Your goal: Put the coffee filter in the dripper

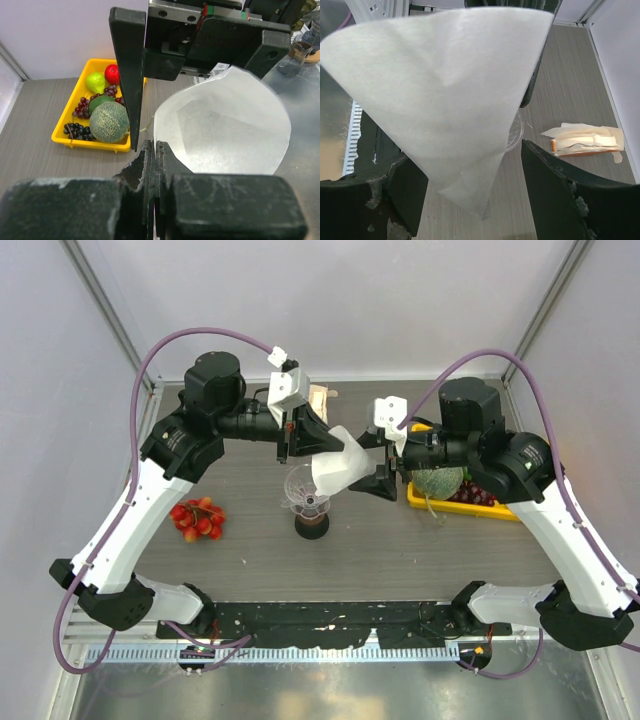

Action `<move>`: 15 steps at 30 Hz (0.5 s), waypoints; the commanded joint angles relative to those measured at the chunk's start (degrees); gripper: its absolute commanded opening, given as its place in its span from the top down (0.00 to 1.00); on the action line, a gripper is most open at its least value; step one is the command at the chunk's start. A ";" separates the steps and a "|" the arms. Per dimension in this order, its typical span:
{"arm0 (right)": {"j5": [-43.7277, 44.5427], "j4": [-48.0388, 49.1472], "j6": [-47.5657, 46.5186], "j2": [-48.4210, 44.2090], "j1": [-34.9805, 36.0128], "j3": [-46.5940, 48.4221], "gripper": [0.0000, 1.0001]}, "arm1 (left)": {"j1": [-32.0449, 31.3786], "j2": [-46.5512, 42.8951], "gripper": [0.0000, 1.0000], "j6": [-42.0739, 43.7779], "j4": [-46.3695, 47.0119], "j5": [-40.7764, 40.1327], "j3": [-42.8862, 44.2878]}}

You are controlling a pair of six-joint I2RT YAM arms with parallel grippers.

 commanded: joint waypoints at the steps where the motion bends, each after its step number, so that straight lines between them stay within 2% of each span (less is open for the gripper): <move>1: 0.97 1.80 1.02 -1.18 0.33 2.64 0.24 | -0.14 -1.05 1.00 2.89 -1.31 0.10 0.84; 4: 0.79 2.94 1.98 -1.44 0.33 2.73 0.26 | -0.23 -1.05 1.00 2.37 -1.31 -0.60 0.57; 9: 5.53 8.38 2.95 -2.76 0.33 0.88 0.26 | -0.15 0.01 1.00 -2.46 -0.96 -3.41 0.84; 11: 6.94 10.23 2.78 -4.25 0.33 -0.78 0.32 | -0.15 0.09 1.00 -3.70 -0.87 -4.64 0.75; 15: 6.86 10.24 1.11 -5.05 0.33 -1.84 0.39 | -0.15 -0.43 1.00 -3.88 -1.31 -6.84 0.05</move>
